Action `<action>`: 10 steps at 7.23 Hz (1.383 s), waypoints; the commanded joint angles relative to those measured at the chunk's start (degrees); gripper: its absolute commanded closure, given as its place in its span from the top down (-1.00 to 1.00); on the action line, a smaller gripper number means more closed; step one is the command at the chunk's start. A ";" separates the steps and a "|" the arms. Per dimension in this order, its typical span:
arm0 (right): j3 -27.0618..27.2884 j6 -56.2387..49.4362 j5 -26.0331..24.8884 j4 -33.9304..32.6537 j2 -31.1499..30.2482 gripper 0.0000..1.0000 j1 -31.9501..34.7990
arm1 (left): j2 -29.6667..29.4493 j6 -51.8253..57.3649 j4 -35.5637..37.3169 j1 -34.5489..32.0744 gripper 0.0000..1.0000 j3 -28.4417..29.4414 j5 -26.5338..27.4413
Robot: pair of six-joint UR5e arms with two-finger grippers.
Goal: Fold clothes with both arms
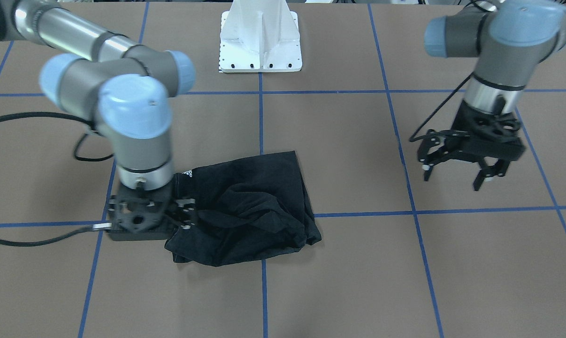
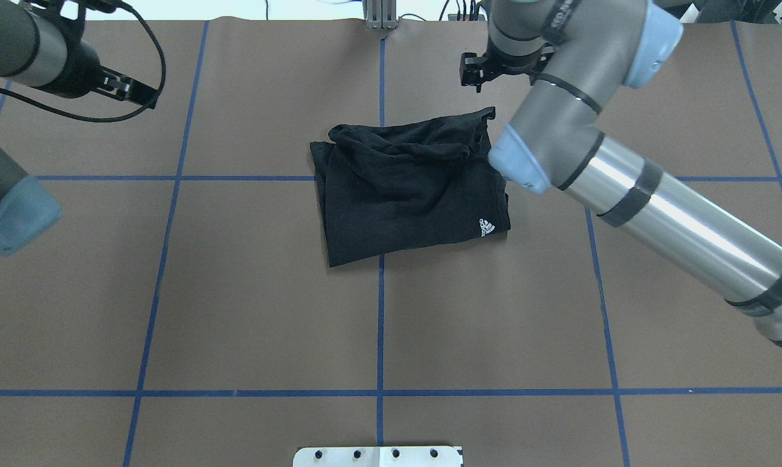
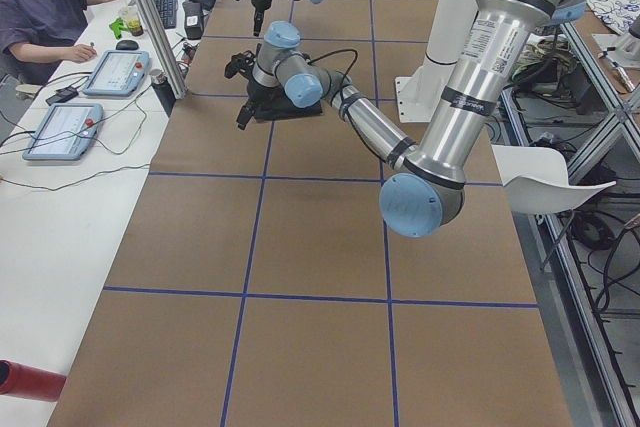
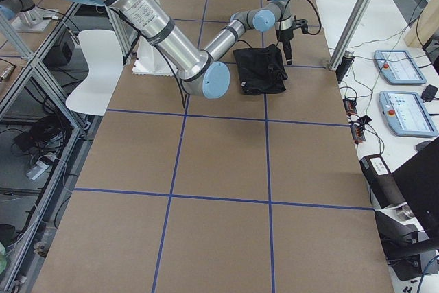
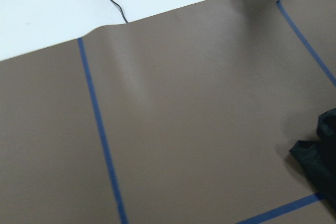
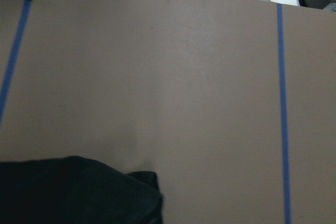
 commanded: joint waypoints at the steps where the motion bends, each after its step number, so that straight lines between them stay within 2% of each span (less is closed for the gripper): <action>1: 5.64 -17.22 12.80 -0.32 -12.38 1.00 10.74 | 4.02 3.77 11.21 -10.04 1.00 1.28 -5.25; 2: 5.65 -24.26 18.08 -0.14 -17.57 1.00 14.18 | 8.03 13.54 11.25 -13.66 1.00 1.30 -5.43; 3: 5.74 -29.11 20.31 0.03 -23.45 1.00 17.17 | 8.94 16.51 11.68 -16.82 1.00 3.82 -8.13; 4: 5.65 -35.51 20.85 -0.05 -28.12 1.00 20.69 | 11.48 20.20 11.51 -18.94 1.00 6.37 -12.86; 5: 5.30 -42.28 21.64 -0.31 -31.38 1.00 24.64 | 14.81 29.98 10.81 -22.45 1.00 7.88 -13.95; 6: 5.13 -44.78 21.91 -0.66 -34.37 1.00 27.98 | 17.63 36.43 10.89 -27.18 1.00 8.15 -14.22; 7: 4.08 -44.89 23.74 -0.67 -36.67 1.00 30.71 | 18.00 37.19 11.59 -29.92 1.00 9.03 -14.40; 8: 3.02 -44.98 26.45 -0.15 -38.60 1.00 32.74 | 20.79 37.28 10.99 -31.87 1.00 11.04 -17.10; 9: 3.01 -44.98 26.83 -0.66 -40.28 1.00 34.68 | 22.21 37.81 10.98 -32.41 1.00 11.66 -21.30; 10: 3.27 -44.98 26.83 -0.67 -41.60 1.00 35.22 | 24.05 38.33 11.16 -32.41 1.00 11.67 -21.86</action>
